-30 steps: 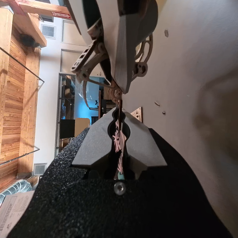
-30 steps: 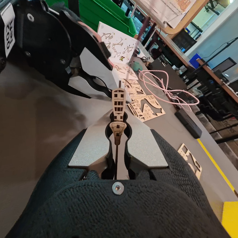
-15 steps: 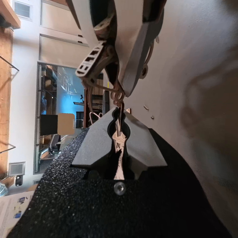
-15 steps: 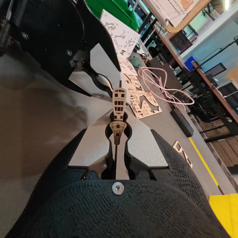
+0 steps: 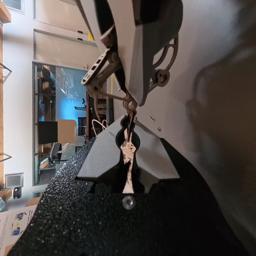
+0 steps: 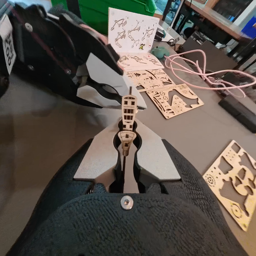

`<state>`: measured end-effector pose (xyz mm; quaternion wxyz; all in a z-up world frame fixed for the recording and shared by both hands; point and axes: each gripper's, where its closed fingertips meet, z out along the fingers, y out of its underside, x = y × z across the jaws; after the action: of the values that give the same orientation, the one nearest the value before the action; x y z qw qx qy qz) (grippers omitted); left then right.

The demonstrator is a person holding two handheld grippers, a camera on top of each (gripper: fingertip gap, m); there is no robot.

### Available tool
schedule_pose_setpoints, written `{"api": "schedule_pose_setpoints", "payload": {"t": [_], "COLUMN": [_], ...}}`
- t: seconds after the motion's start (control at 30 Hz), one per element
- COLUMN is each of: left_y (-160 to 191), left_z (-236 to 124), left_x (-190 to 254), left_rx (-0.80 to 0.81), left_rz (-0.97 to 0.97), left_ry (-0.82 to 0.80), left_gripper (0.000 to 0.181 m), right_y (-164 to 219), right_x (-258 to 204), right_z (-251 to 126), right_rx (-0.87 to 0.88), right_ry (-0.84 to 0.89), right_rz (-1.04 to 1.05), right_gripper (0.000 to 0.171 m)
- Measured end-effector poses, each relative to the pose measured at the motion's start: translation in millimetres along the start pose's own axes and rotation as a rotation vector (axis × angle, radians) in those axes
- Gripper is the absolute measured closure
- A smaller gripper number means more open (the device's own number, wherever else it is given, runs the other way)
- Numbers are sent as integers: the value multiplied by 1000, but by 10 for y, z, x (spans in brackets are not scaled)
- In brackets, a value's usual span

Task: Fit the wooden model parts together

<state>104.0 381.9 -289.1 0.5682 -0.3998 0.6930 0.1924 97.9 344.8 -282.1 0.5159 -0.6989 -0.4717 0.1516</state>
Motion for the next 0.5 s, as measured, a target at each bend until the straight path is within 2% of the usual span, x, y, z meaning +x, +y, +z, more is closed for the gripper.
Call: {"api": "schedule_pose_setpoints", "payload": {"t": [0.03, 0.23, 0.5], "left_y": [-2, 0, -26], "left_z": [-4, -3, -37], "left_x": [-14, -24, -68], "left_rx": [4, 17, 56], "left_rz": [2, 73, 107], "left_ry": [-9, -33, -77], "left_gripper": [181, 177, 181], "right_y": [-10, 8, 1], "right_x": [5, 42, 61], "right_z": [-2, -10, -32], "right_rx": [11, 54, 71], "right_ry": [-12, -116, -158], "right_rz": [28, 252, 311], "right_gripper": [163, 163, 163]}}
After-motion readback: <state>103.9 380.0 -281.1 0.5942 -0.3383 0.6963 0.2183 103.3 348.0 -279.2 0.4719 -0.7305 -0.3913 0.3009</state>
